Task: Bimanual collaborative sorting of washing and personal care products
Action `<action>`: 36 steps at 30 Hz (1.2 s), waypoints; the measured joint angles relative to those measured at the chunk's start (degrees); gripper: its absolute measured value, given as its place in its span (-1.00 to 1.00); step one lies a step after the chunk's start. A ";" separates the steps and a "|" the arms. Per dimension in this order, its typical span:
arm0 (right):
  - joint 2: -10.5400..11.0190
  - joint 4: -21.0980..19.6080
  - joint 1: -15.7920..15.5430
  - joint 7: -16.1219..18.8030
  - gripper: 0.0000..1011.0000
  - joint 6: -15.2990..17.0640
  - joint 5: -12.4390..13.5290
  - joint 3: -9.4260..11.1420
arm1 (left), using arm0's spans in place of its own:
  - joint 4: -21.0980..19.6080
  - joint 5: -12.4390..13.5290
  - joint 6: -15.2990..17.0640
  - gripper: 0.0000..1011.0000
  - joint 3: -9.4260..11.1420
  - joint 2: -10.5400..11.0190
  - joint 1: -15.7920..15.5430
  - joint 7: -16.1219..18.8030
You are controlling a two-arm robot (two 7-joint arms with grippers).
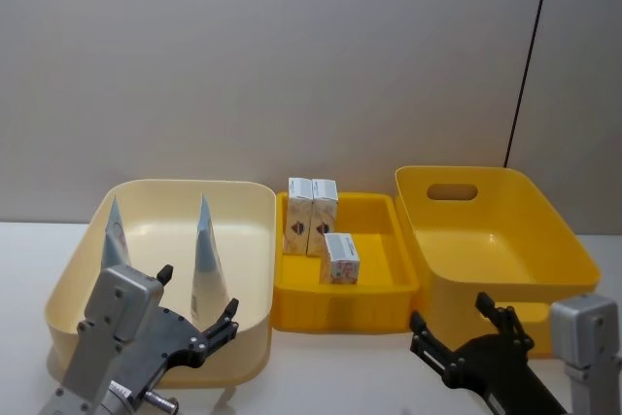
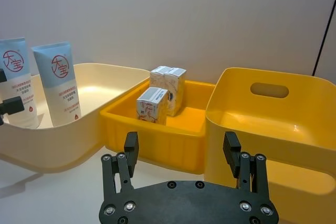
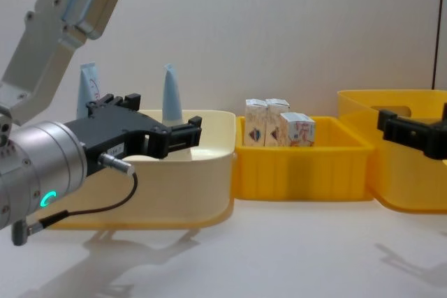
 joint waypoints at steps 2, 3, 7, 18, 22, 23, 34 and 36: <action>0.03 0.05 0.24 0.08 0.98 0.13 -0.38 -0.27 | 0.00 0.00 0.00 0.98 0.00 0.00 0.00 0.00; 0.06 0.07 0.62 0.19 0.98 0.47 -0.95 -0.64 | 0.00 0.00 0.00 0.98 0.00 0.00 0.00 0.00; -0.12 0.09 1.79 0.31 0.98 2.10 -2.46 -2.21 | 0.00 0.00 0.00 0.98 0.00 0.00 0.00 0.00; -3.66 -0.34 7.03 -0.34 0.98 12.44 -6.19 -7.34 | 0.00 0.00 0.00 0.98 0.00 0.00 0.00 0.00; -5.98 -0.27 9.33 -1.76 0.98 17.61 -7.35 -8.69 | 0.00 0.00 0.00 0.98 0.00 0.00 0.00 0.00; -6.36 -0.22 9.66 -2.15 0.98 18.66 -7.57 -8.83 | 0.00 0.00 0.00 0.98 0.00 0.00 0.00 0.00; -11.86 0.38 14.44 -7.22 0.98 29.40 -9.79 -8.77 | 0.00 0.00 0.00 0.98 0.00 0.00 0.00 0.00; -12.89 0.47 15.44 -8.41 0.98 31.52 -10.14 -8.27 | 0.00 0.00 0.00 0.98 0.00 0.00 0.00 0.00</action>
